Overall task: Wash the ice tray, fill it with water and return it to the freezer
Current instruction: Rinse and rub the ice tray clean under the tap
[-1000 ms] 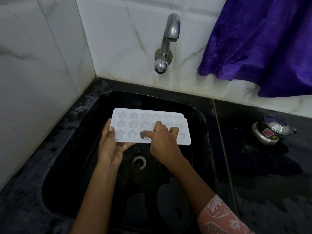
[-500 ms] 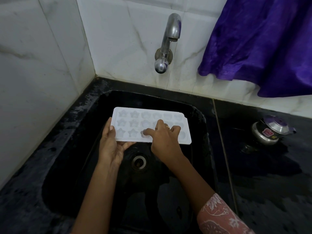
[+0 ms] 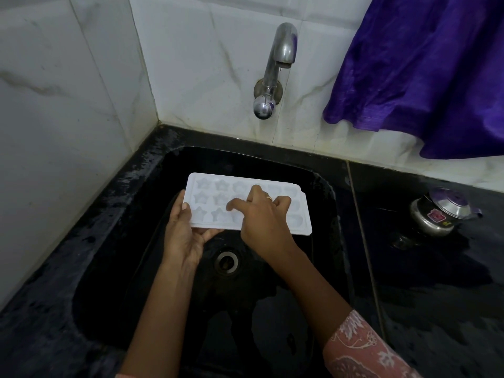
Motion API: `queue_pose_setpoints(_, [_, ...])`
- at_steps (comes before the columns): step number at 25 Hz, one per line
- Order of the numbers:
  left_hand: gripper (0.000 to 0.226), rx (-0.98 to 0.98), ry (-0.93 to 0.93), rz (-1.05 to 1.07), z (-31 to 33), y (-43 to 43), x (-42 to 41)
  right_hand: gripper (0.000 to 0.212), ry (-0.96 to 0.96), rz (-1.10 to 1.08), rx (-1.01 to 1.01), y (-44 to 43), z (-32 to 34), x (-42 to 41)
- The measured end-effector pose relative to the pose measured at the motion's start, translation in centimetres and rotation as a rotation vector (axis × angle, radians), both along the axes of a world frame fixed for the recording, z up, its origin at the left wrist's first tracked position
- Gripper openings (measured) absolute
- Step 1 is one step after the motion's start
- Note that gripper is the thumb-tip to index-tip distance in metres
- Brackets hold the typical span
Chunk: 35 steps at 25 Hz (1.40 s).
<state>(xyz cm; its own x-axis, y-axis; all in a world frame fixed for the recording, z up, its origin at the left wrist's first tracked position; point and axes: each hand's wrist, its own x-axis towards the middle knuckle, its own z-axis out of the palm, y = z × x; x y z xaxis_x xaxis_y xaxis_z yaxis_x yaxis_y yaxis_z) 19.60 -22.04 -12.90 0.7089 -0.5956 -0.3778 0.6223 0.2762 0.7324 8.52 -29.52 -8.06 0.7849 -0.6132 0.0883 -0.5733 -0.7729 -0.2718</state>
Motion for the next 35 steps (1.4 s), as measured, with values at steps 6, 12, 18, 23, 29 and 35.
queue_pose_setpoints(6, [0.035,-0.045,0.084,0.008,0.1,0.2,-0.1,0.049,0.097,0.08,0.042,0.3,-0.8,1.3])
queue_pose_setpoints(12, [0.037,-0.05,0.109,0.014,0.1,0.2,0.1,0.048,0.103,0.111,0.031,0.3,-1.0,1.3])
queue_pose_setpoints(18, [0.033,-0.066,0.129,0.039,0.2,0.0,-0.3,0.046,0.125,0.099,0.003,0.2,-1.0,1.5])
queue_pose_setpoints(23, [0.034,-0.058,0.139,0.062,0.2,0.1,-0.3,0.049,0.13,0.104,0.012,0.4,-1.1,1.3])
queue_pose_setpoints(29, [0.033,-0.077,0.127,0.051,0.1,0.2,-0.4,0.048,0.066,0.1,-0.023,0.6,-0.3,1.6])
queue_pose_setpoints(35, [0.034,-0.072,0.139,0.067,0.4,0.3,-0.5,0.048,0.176,0.227,-0.014,1.1,0.4,2.9])
